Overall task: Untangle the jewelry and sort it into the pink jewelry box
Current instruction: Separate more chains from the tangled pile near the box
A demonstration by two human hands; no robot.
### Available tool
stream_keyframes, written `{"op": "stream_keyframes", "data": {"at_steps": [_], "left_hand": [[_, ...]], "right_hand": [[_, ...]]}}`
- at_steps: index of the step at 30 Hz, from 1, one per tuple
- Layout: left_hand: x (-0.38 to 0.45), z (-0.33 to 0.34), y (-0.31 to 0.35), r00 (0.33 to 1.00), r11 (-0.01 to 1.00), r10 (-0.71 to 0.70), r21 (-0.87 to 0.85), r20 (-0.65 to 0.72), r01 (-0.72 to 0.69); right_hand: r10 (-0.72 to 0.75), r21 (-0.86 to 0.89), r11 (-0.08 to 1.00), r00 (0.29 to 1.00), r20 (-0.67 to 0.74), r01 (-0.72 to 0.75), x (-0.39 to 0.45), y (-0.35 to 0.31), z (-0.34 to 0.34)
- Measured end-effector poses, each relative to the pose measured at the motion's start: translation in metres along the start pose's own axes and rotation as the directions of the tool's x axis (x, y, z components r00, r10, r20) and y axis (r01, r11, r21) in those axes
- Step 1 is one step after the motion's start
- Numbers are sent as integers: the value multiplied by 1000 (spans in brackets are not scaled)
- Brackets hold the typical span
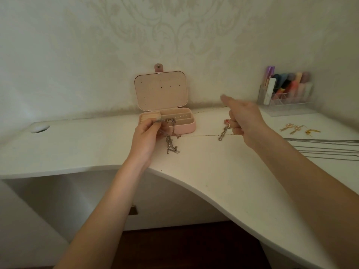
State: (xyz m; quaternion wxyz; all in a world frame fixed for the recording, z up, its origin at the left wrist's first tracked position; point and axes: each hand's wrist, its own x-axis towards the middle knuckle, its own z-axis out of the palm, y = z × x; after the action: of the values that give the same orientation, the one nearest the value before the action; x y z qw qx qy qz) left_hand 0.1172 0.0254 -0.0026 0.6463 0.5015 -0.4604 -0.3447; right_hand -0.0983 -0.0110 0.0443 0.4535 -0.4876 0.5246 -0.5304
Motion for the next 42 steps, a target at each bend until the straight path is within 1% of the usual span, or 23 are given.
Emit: {"op": "stream_keyframes", "data": {"at_steps": [2,4,9,13,15,16,19,20,22,25,28,29,31,32,34,35,36,37,40,41,42], "left_hand": [[-1,-1,3,999,997,-40,-71,10,40],[-2,-2,4,999,995,-44,-83,31,46],[-2,-2,7,994,996,-62,-61,91,67],[-5,0,9,993,998,-63,-18,103,65],[-6,0,10,993,997,-69,-29,101,72],[-7,-1,11,992,996,-73,-41,103,78],[-6,-1,11,987,995,-84,-45,139,91],[-6,-1,11,986,995,-86,-44,146,94],[-6,0,11,989,993,-94,-58,115,101],[-4,0,10,990,983,-135,-116,51,140],[-3,-1,10,990,964,-142,-222,22,143],[-2,-1,9,990,953,-142,-267,10,139],[-1,-1,8,991,947,-135,-295,-2,129],[-1,-1,8,991,951,-133,-281,1,128],[0,-1,7,991,953,-131,-272,21,132],[0,-1,7,991,951,-133,-277,32,136],[-1,-1,7,990,949,-137,-282,40,143],[-1,-1,8,989,948,-142,-282,46,149],[-2,-1,9,986,954,-149,-249,76,164],[-3,0,10,984,958,-149,-232,93,167],[-3,0,10,983,964,-143,-208,110,164]], "right_hand": [[-39,-1,999,999,21,39,2,3,1],[-57,8,998,998,35,57,4,7,1],[-132,-191,973,991,-3,129,4,15,4],[-290,-321,909,956,-32,265,4,20,4],[-349,-391,863,937,-4,320,2,21,5],[-354,-409,849,935,27,334,1,21,5],[-300,-464,817,940,165,342,-4,18,8],[-281,-510,786,937,207,349,-6,17,9],[-248,-606,710,932,263,360,-9,15,10],[-208,-676,657,942,263,334,-14,12,11],[-258,-770,546,941,220,330,-16,7,9],[-279,-785,528,939,202,325,-16,4,7],[-289,-788,532,941,175,310,-15,1,3],[-268,-766,559,944,193,316,-13,1,1],[-154,-675,657,936,317,336,-12,0,-3],[-79,-647,686,918,390,334,-12,-1,-3],[-15,-658,674,897,443,336,-13,-2,-3],[33,-694,631,882,469,346,-14,-3,-3],[140,-795,489,867,478,359,-20,-11,-4],[160,-817,449,867,473,362,-23,-14,-4],[138,-836,393,874,466,384,-25,-14,-3]]}}
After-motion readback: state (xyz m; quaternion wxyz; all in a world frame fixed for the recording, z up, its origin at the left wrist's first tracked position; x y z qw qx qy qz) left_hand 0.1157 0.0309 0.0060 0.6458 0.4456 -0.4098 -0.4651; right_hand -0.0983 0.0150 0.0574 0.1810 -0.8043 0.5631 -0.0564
